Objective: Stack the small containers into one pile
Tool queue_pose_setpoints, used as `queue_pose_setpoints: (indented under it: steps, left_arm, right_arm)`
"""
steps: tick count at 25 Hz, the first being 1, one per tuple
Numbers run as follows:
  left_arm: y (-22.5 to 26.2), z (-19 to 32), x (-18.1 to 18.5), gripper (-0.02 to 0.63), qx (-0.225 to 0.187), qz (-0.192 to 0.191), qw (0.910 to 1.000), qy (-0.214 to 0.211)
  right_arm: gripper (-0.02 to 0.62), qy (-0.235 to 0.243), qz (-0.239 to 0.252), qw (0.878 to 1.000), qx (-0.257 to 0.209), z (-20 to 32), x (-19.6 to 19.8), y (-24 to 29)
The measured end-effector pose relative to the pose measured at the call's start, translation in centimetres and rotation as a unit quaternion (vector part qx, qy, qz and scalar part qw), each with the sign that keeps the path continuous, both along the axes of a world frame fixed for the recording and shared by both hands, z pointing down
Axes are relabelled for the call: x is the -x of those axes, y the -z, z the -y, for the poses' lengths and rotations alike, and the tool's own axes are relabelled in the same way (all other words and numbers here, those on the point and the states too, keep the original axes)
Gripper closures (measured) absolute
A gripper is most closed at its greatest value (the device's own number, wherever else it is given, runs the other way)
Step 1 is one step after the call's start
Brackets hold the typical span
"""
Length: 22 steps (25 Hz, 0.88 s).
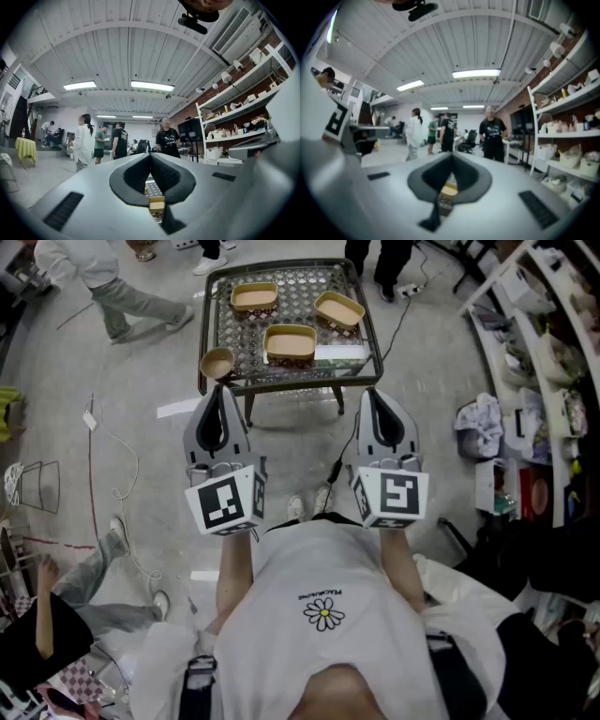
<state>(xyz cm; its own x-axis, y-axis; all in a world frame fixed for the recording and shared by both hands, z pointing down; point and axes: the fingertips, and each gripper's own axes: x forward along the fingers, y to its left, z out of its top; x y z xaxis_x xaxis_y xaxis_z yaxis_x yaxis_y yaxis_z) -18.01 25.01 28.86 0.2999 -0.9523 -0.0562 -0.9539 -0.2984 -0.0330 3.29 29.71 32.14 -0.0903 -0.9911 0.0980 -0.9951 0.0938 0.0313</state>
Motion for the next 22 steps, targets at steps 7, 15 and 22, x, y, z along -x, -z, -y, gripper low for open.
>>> queue_pose_setpoints:
  steps: [7, 15, 22]
  left_arm:
    - [0.9, 0.6, -0.9, 0.58, -0.013, -0.013, 0.9998, 0.003]
    - [0.4, 0.0, -3.3, 0.58, -0.006, -0.001, 1.0, 0.002]
    - [-1.4, 0.1, -4.1, 0.58, -0.003, -0.009, 0.9998, 0.02]
  right_arm:
    - [0.565, 0.01, 0.006, 1.0, -0.012, 0.7, -0.8, 0.6]
    - [0.565, 0.017, 0.017, 1.0, -0.008, 0.6, -2.4, -0.5]
    - [0.563, 0.036, -0.011, 0.999, -0.006, 1.1, -3.1, -1.9]
